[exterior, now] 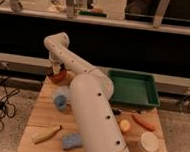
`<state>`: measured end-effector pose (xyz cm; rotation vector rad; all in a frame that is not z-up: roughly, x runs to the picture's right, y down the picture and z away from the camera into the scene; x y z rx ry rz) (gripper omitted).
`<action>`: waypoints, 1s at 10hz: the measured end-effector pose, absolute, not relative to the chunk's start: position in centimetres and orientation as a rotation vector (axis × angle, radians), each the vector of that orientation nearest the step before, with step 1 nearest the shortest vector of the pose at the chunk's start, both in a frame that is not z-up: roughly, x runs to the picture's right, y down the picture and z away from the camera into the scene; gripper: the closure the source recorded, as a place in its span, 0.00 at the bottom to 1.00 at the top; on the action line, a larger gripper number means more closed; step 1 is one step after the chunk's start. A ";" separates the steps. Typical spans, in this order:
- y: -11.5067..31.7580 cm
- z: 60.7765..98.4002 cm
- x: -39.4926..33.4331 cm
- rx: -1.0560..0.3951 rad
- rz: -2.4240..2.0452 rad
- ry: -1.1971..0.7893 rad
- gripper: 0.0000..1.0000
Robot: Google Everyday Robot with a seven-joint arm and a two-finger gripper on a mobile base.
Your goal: Wipe red bowl with eraser
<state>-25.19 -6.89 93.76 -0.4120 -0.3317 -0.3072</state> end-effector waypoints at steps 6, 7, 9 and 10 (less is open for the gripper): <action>-6.3 91.7 -21.4 -0.403 -0.289 -0.302 1.00; -5.8 92.0 -19.9 -0.410 -0.280 -0.293 1.00; -4.2 92.3 -20.0 -0.421 -0.266 -0.304 1.00; -3.3 92.1 -20.6 -0.428 -0.255 -0.321 1.00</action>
